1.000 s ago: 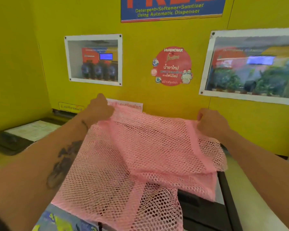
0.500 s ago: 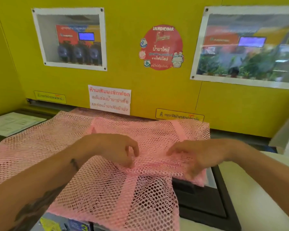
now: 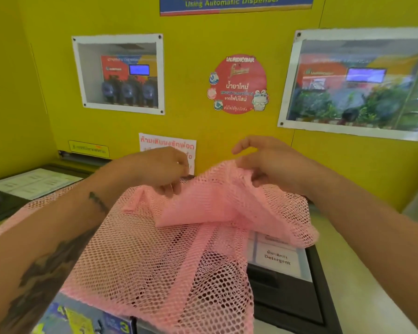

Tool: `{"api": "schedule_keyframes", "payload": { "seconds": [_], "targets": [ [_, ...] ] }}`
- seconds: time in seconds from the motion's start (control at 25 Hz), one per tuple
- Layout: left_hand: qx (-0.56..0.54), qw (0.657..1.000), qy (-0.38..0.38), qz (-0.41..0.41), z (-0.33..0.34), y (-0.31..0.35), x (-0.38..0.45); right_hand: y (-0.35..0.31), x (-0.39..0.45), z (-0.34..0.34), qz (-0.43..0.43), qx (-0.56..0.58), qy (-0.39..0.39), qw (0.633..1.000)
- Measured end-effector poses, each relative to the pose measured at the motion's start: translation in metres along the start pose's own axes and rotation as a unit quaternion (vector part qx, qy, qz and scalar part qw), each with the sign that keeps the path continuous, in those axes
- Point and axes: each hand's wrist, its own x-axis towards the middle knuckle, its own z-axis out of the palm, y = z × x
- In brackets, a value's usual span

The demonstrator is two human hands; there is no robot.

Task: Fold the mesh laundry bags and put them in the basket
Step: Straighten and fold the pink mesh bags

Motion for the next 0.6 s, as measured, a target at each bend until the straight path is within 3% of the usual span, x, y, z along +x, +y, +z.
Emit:
{"api": "schedule_keyframes", "payload": {
  "seconds": [0.16,0.28,0.4,0.52,0.6],
  "targets": [
    [-0.129,0.987,-0.089,0.019,0.013,0.0,-0.032,-0.013,0.011,0.031,0.029,0.175,-0.022,0.984],
    [-0.183,0.972,-0.132,0.07,0.024,-0.003,-0.045,-0.017,0.013,0.045,-0.005,0.23,-0.049,0.972],
    [-0.246,0.964,-0.066,0.073,0.038,0.0,-0.042,-0.016,0.013,0.051,-0.063,0.145,-0.028,0.987],
    [-0.149,0.983,0.073,0.075,0.043,-0.004,-0.029,0.001,0.007,0.041,-0.077,-0.022,0.024,0.997],
    [-0.132,0.986,0.086,0.06,0.04,-0.012,-0.025,0.026,-0.002,0.03,-0.02,-0.177,-0.042,0.983]
  ]
}}
